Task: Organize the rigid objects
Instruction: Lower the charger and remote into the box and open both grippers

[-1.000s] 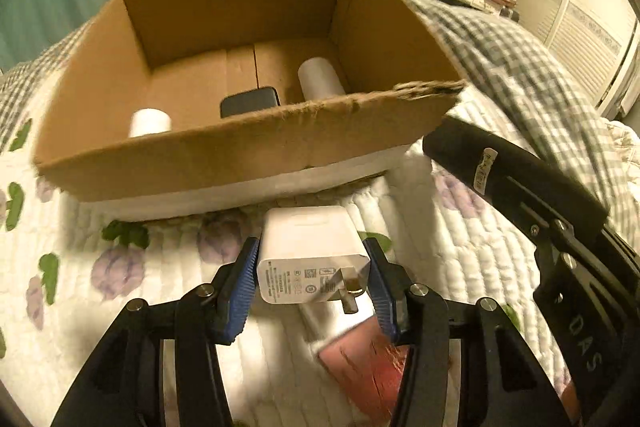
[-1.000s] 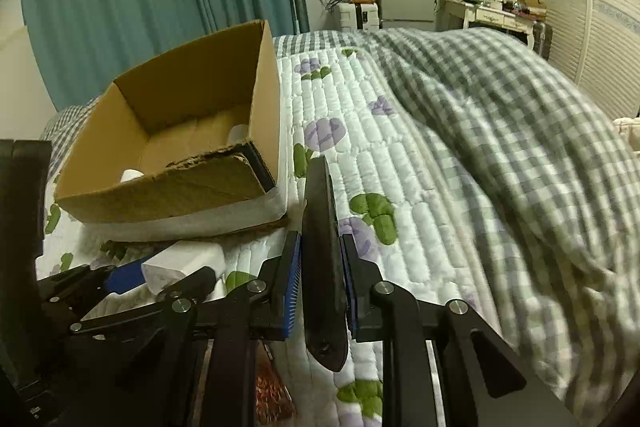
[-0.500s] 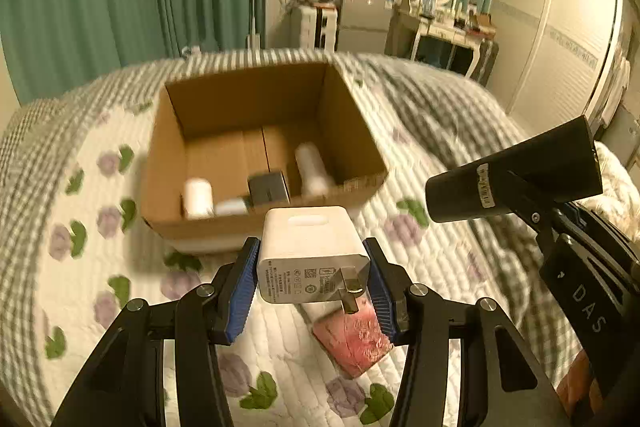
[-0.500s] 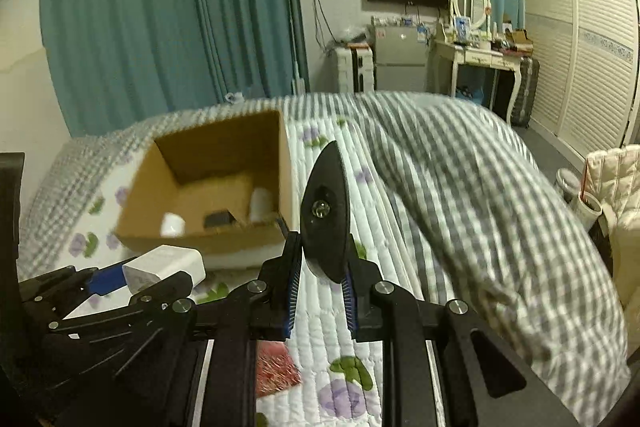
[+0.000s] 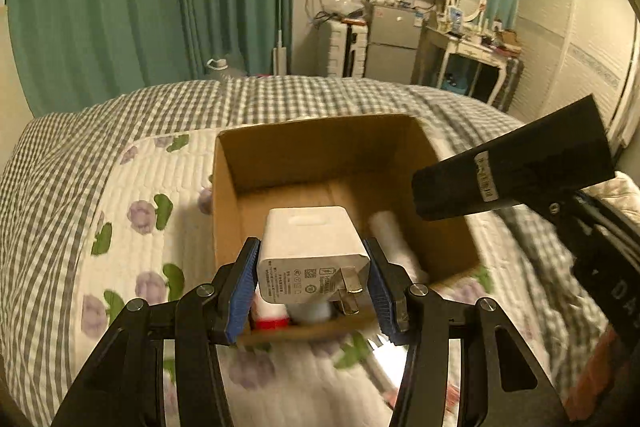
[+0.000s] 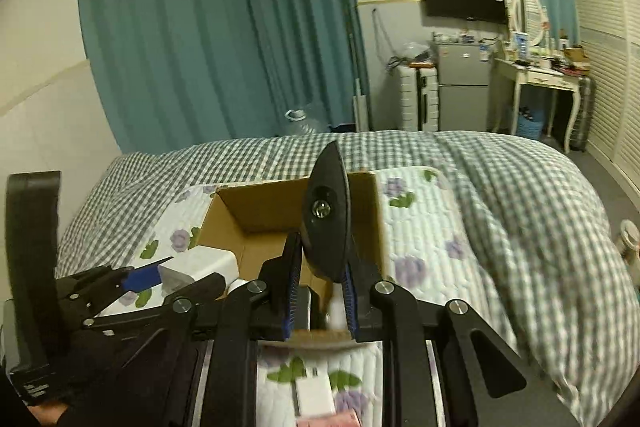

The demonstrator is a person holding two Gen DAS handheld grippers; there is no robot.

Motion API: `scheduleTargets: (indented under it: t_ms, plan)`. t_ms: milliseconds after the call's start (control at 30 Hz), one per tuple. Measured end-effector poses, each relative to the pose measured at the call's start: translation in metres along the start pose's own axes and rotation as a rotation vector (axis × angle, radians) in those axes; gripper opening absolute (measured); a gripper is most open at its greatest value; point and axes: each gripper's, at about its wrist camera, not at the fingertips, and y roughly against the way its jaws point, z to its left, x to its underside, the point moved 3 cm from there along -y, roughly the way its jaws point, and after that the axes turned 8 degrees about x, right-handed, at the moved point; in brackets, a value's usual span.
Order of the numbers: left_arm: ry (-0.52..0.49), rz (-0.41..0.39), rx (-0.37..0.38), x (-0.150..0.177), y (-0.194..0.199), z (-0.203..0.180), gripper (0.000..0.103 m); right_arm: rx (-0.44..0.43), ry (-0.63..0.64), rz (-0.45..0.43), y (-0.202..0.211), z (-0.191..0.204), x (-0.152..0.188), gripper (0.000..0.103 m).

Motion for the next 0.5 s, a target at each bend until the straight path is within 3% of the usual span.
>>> scheduleTargets:
  t_ms: [233, 400, 500]
  plan:
    - [0.008, 0.035, -0.021, -0.006, -0.060, 0.022, 0.052, -0.006, 0.050, 0.036, -0.066, 0.011, -0.001, 0.018]
    - [-0.002, 0.041, -0.013, -0.010, -0.081, 0.021, 0.052, -0.009, 0.053, 0.055, -0.097, 0.008, 0.002, 0.018]
    - [-0.015, -0.003, -0.055, -0.014, -0.079, 0.023, 0.058, -0.008, 0.059, 0.063, -0.110, 0.006, 0.002, 0.018]
